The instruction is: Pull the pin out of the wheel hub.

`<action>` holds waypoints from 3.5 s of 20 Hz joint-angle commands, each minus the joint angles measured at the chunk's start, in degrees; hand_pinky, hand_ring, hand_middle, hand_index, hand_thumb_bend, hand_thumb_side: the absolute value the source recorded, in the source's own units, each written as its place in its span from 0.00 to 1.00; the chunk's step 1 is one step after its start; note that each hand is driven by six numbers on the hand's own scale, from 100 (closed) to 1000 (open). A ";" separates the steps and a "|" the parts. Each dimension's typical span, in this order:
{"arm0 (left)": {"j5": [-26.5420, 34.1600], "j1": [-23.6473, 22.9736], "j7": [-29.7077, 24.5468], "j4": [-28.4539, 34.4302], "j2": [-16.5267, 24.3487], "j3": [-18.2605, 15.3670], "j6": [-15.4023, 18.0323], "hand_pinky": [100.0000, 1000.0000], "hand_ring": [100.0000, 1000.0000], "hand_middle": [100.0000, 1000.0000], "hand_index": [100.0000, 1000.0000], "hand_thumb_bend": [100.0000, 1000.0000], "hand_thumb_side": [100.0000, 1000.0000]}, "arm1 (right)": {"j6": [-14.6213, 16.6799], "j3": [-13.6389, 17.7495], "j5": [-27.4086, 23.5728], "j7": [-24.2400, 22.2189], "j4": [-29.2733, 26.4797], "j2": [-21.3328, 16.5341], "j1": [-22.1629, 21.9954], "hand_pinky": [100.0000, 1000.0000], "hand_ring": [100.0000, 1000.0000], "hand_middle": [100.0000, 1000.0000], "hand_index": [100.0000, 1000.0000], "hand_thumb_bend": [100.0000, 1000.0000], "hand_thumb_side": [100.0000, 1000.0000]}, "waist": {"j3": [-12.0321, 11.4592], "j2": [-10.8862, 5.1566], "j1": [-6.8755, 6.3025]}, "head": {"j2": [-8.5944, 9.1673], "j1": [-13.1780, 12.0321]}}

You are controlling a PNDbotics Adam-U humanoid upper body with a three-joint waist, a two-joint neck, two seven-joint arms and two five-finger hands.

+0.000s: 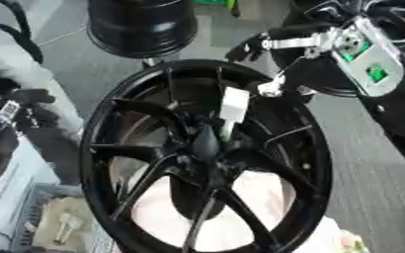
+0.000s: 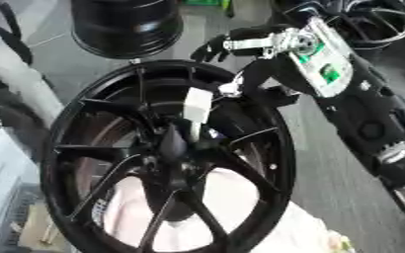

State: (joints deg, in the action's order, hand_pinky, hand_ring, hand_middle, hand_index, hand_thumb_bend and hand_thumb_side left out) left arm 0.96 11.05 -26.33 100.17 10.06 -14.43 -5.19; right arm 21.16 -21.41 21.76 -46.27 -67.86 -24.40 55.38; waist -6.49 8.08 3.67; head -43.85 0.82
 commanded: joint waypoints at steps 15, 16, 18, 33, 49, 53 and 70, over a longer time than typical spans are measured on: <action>-0.18 0.39 -0.34 0.53 1.00 0.03 0.09 0.64 0.59 0.67 0.76 0.00 0.74 | 3.49 -2.78 -4.23 -5.70 -5.87 -0.88 0.25 0.86 0.90 0.88 1.00 0.09 0.47 | 0.15 -0.81 -0.13 | -0.27 0.12; -0.19 0.38 -0.36 0.53 1.00 0.03 0.10 0.64 0.59 0.67 0.76 0.00 0.74 | 3.50 -2.98 -4.30 -5.70 -6.02 -0.87 0.21 0.86 0.90 0.88 1.00 0.09 0.47 | 0.16 -0.82 -0.13 | -0.27 0.13; -0.18 0.38 -0.35 0.53 1.01 0.01 0.11 0.64 0.59 0.67 0.76 0.00 0.74 | 3.55 -3.41 -4.41 -5.70 -6.30 -0.88 0.09 0.86 0.90 0.88 1.00 0.09 0.47 | 0.18 -0.85 -0.13 | -0.27 0.11; -0.13 0.44 -0.38 0.62 0.99 0.08 0.09 0.64 0.59 0.67 0.76 0.00 0.74 | 4.72 -5.09 -1.39 -5.70 -5.75 -0.54 -0.74 0.85 0.90 0.87 1.00 0.10 0.49 | 0.19 -0.92 -0.09 | -0.27 0.05; -0.13 0.47 -0.42 0.70 0.97 0.12 0.02 0.64 0.59 0.68 0.76 0.00 0.74 | 5.20 -5.68 5.05 -5.70 -4.63 -0.70 -1.10 0.80 0.82 0.81 0.92 0.15 0.48 | 0.23 -1.07 -0.01 | -0.27 -0.03; -0.12 0.44 -0.41 0.71 0.97 0.10 0.00 0.64 0.59 0.68 0.76 0.00 0.74 | 5.41 -5.89 5.94 -5.70 -4.17 -0.70 -1.26 0.77 0.78 0.78 0.89 0.14 0.49 | 0.30 -1.09 -0.02 | -0.27 -0.03; -0.07 0.34 -0.52 0.63 0.92 0.12 0.00 0.64 0.60 0.68 0.76 0.00 0.75 | 2.26 -2.20 0.84 -1.19 -5.48 0.00 -0.08 0.26 0.25 0.26 0.42 0.00 0.36 | 0.31 -1.07 -0.10 | -0.27 0.17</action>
State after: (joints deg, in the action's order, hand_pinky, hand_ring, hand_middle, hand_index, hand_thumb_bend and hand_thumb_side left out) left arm 0.89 11.04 -26.71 99.88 10.06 -14.33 -5.19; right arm 21.23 -24.92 23.82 -46.19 -72.27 -23.91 53.67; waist -6.17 7.84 3.95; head -43.85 0.79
